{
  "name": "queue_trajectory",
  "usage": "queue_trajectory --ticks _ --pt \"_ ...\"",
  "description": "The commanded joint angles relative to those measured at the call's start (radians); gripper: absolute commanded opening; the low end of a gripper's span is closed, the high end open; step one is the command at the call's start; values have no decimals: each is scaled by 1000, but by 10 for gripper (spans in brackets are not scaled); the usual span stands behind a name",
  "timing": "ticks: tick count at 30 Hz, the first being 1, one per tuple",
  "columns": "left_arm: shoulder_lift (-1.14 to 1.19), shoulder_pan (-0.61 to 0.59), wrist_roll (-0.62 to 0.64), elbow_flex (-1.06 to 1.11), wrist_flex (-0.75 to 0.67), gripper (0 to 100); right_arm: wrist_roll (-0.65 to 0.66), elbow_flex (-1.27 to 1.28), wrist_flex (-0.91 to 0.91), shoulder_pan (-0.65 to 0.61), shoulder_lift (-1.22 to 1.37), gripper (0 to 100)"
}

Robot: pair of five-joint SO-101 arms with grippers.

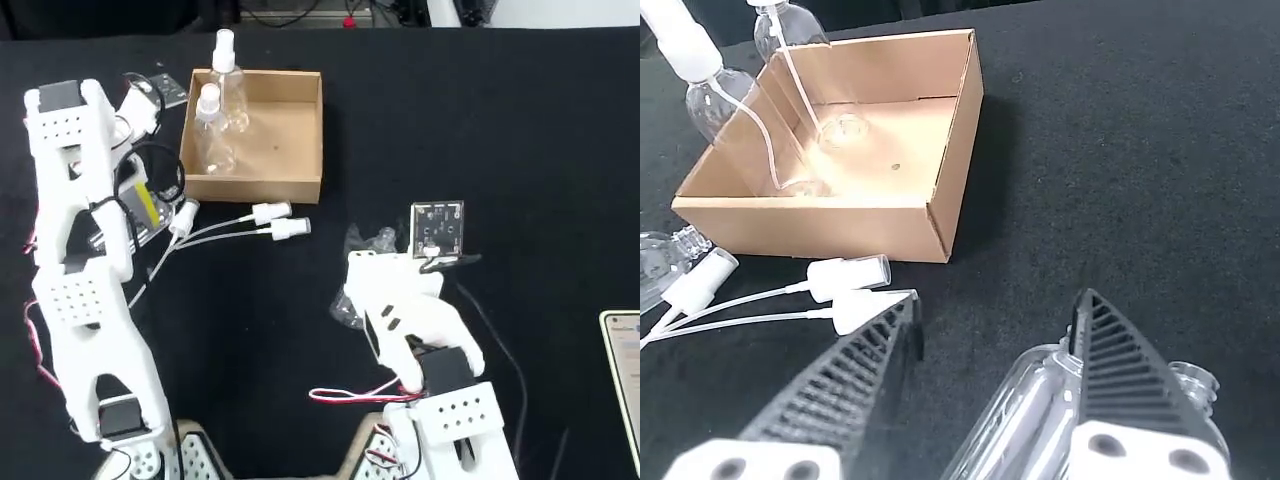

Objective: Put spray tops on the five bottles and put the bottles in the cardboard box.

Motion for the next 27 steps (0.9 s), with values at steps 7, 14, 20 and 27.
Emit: queue_trajectory --ticks 7,14,20,27 --pt "106 -7 -6 -67 -71 335 0 -7 2 -8 -4 237" --pt "157 -5 -6 -67 -126 335 0 -5 2 -8 -4 237" --pt "184 -5 -6 -67 -129 306 0 -5 2 -8 -4 237" --pt "184 1 -6 -67 -137 278 0 -5 2 -8 -4 237"
